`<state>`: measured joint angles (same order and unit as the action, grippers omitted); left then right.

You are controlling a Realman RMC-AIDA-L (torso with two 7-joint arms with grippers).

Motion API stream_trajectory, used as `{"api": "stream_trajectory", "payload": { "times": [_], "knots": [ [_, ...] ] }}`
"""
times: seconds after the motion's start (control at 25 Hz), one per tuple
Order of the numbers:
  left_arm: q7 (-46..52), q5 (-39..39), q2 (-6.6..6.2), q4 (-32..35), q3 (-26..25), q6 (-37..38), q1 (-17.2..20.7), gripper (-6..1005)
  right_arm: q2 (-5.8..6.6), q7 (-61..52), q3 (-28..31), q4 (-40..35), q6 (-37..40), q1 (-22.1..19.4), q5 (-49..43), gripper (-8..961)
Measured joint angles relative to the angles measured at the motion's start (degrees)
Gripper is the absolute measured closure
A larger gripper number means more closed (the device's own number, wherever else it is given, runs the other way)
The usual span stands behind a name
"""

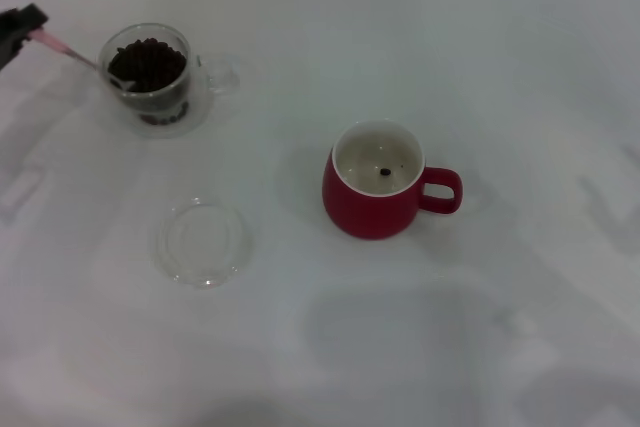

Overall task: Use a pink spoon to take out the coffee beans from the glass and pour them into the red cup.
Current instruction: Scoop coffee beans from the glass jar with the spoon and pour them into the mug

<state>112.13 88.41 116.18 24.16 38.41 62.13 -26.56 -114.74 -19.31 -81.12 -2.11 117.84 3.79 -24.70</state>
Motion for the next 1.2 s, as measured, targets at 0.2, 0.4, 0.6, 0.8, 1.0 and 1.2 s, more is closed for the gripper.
{"api": "stream_trajectory", "payload": {
  "times": [0.2, 0.4, 0.6, 0.8, 1.0, 1.2],
  "knots": [
    [-0.5, -6.4, 0.37, -0.2, 0.0, 1.8, 3.5, 866, 0.08, 0.1, 0.0, -0.1, 0.0, 0.1, -0.4, 241],
    [-1.2, -10.0, 0.27, -0.6, 0.0, 2.8, 4.8, 865, 0.26, 0.1, 0.0, -0.1, 0.2, 0.1, -0.4, 241],
    [-2.1, -10.8, 0.01, -0.6, 0.0, 4.3, 4.6, 866, 0.25, 0.1, 0.0, -0.1, 0.2, 0.1, -0.4, 241],
    [-2.6, -10.6, -0.13, -0.6, 0.3, 6.5, 3.3, 867, 0.30, 0.1, 0.0, -0.2, 0.0, 0.7, -0.4, 240],
    [-2.6, -8.8, 0.01, -0.7, 0.8, 9.5, 1.4, 866, 0.53, 0.1, 0.0, -0.1, -0.4, 1.5, -0.4, 240],
    [-1.8, -6.5, 0.38, -1.3, 2.5, 12.3, -1.0, 866, 0.41, 0.3, 0.0, -0.2, -0.7, 1.8, -0.4, 240]
  ]
}}
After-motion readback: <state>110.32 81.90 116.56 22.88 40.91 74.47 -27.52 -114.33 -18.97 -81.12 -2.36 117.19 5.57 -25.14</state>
